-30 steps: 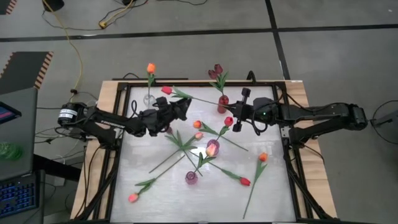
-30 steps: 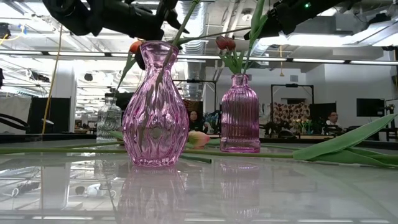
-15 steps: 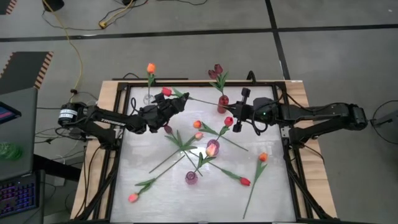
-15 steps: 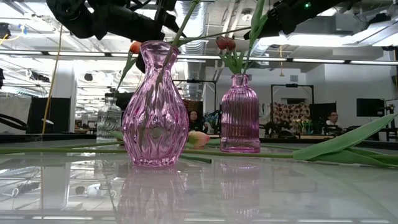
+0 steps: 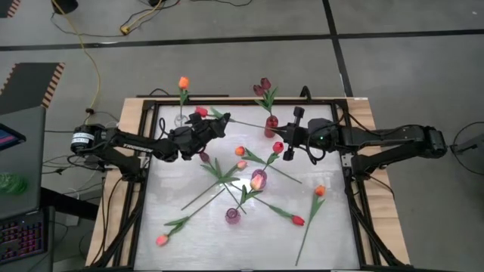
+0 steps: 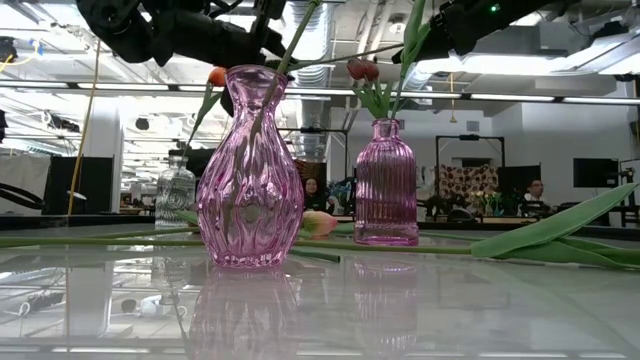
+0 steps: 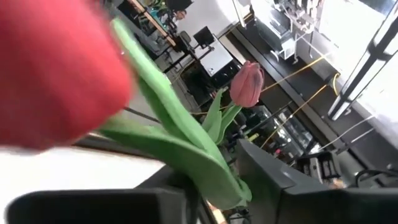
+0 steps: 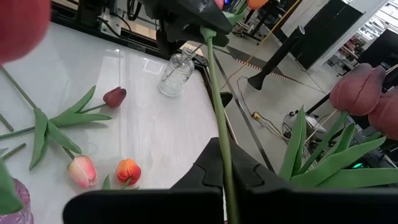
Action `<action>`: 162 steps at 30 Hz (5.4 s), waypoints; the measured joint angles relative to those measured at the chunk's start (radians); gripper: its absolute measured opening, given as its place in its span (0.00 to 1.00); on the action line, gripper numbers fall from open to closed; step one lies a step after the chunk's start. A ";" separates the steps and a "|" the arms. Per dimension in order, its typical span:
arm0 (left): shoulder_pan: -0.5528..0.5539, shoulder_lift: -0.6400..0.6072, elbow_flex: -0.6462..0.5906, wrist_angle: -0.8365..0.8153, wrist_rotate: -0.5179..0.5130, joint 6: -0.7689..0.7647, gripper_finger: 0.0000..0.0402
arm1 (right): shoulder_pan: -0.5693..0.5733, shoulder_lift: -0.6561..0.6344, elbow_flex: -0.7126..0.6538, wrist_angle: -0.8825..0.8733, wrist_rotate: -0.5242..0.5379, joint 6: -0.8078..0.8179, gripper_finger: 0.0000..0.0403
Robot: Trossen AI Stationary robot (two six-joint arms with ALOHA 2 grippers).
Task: Sort flowers into vase by color
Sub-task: Put the top red flower into the top purple vase, then put the top pink flower into the bottom purple vase
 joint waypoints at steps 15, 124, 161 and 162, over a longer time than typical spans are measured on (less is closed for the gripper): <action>0.000 -0.016 -0.001 0.047 0.104 0.371 0.01 | 0.000 0.000 0.000 -0.001 0.012 0.074 0.34; -0.002 -0.021 0.362 -0.751 0.863 0.834 0.31 | -0.008 -0.001 0.000 -0.218 0.014 0.276 0.45; -0.002 -0.188 0.362 -1.452 0.593 0.695 0.36 | -0.008 -0.001 0.000 -0.217 0.014 0.278 0.45; -0.002 -0.188 0.362 -1.470 0.593 0.676 0.36 | -0.008 -0.001 0.000 -0.217 0.014 0.278 0.45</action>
